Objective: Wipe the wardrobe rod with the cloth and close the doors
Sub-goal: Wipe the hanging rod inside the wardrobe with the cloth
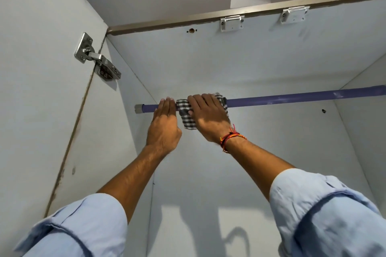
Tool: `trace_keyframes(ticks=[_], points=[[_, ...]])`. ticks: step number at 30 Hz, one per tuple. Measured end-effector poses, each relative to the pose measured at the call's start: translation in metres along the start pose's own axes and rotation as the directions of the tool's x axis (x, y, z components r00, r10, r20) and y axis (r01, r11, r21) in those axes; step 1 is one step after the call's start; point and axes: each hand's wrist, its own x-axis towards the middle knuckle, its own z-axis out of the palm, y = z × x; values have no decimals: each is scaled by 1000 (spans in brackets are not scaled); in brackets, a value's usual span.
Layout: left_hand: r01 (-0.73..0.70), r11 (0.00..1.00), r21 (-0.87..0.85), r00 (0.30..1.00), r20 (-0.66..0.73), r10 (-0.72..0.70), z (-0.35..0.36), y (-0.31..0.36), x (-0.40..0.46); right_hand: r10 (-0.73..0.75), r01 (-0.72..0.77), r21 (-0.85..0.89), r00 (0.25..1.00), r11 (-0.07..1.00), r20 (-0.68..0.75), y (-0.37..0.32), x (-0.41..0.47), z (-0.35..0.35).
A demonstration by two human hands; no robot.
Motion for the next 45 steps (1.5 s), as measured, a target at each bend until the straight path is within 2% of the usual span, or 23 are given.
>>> trace_keyframes(ticks=[6,10,11,14,15,17,19,21,25,32,35,40,43,45], points=[[0,998,56,1000,-19,1,2,2,-5,17,-21,-134,999,991,-29,93,-44,-27],[75,988,135,997,22,-78,-7,25,-5,64,-63,-139,998,988,-3,151,-73,-50],[52,990,129,999,-20,-50,-7,40,-4,66,-65,-138,998,988,5,156,-74,-54],[-203,978,39,973,-107,206,3,116,2,76,-69,-130,996,989,48,158,-74,-62],[-252,968,-16,962,-114,249,9,143,2,71,-64,-123,996,990,53,158,-74,-64],[-249,964,-94,968,-65,244,21,185,4,69,-62,-121,996,991,55,166,-79,-72],[-220,974,-59,975,-23,219,37,201,4,80,-69,-147,994,987,71,185,-90,-80],[-211,977,18,977,-10,211,49,199,3,92,-75,-200,993,977,76,215,-104,-90],[-226,973,44,974,-19,227,55,196,4,165,-134,-277,982,952,94,277,-135,-112],[-227,971,80,974,16,227,49,211,7,279,-256,-357,960,898,13,339,-174,-133],[-233,970,72,972,26,232,49,208,5,295,-282,-328,955,902,-10,330,-176,-122],[-220,975,41,975,3,220,46,199,1,210,-194,-299,977,934,24,283,-144,-104],[-223,975,4,974,36,223,42,202,2,220,-210,-201,975,957,28,248,-127,-90],[-221,975,-5,973,72,221,37,203,4,172,-168,-104,984,980,33,221,-115,-83]])
